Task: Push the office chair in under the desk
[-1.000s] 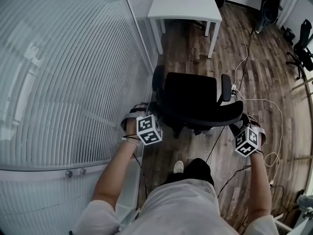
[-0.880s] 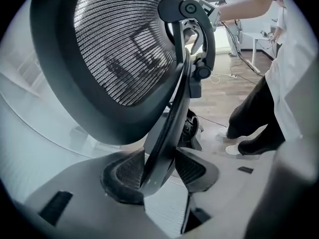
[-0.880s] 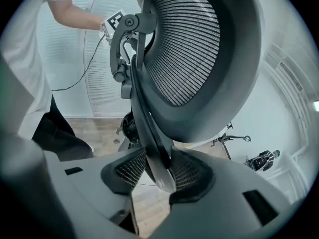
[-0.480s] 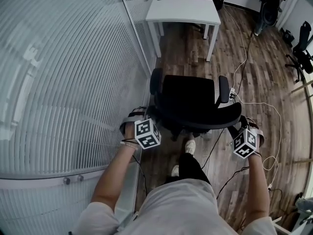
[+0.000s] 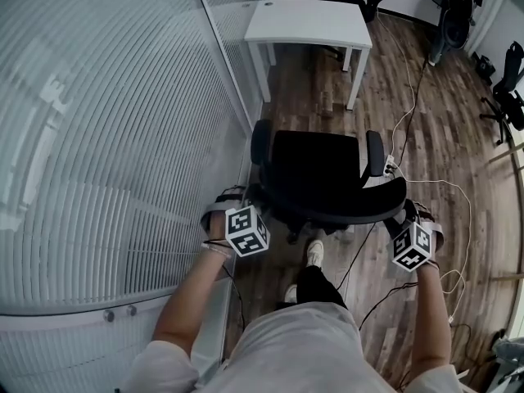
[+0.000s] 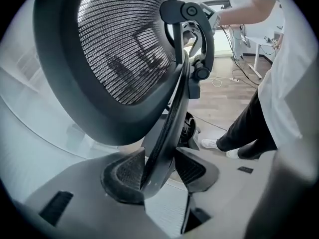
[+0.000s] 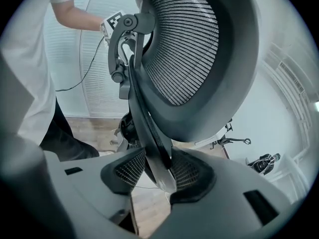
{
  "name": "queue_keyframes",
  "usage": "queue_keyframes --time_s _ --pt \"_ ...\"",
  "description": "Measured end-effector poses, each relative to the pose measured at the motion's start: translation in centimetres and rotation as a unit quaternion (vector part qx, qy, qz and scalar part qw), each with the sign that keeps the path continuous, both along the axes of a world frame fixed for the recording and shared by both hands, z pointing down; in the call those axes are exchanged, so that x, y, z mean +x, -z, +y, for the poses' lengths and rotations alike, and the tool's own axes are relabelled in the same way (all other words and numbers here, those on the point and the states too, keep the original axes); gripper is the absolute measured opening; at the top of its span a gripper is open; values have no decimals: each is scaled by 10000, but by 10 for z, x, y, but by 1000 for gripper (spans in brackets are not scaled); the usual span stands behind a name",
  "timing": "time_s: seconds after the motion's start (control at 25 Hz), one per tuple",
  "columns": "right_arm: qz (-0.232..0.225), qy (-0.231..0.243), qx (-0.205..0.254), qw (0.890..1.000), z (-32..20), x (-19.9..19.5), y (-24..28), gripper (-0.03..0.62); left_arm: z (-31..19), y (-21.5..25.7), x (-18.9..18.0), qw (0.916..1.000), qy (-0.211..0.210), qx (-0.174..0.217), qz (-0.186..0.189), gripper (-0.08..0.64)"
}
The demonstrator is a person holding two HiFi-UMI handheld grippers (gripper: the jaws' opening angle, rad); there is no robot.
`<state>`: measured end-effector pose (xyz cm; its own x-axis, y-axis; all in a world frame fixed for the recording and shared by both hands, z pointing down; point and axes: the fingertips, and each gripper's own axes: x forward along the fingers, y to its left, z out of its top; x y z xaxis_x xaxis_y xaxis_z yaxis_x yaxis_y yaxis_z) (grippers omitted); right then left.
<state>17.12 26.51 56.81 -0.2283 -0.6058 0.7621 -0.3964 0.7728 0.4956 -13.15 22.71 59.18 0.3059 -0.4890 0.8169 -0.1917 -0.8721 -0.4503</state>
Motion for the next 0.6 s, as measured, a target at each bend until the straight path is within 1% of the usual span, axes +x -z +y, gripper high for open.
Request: queue_keyframes --time_s 0.16,0.4,0.6 --pt "-15 26 -6 10000 -11 7 5 169 -11 4 7 10000 -39 -30 1 207" --pt "-34 121 28 9999 -24 10 5 169 -22 4 10 10000 27 -24 -44 206" --pt "-68 161 90 9998 -45 13 7 169 -39 7 12 9999 105 -12 -57 206"
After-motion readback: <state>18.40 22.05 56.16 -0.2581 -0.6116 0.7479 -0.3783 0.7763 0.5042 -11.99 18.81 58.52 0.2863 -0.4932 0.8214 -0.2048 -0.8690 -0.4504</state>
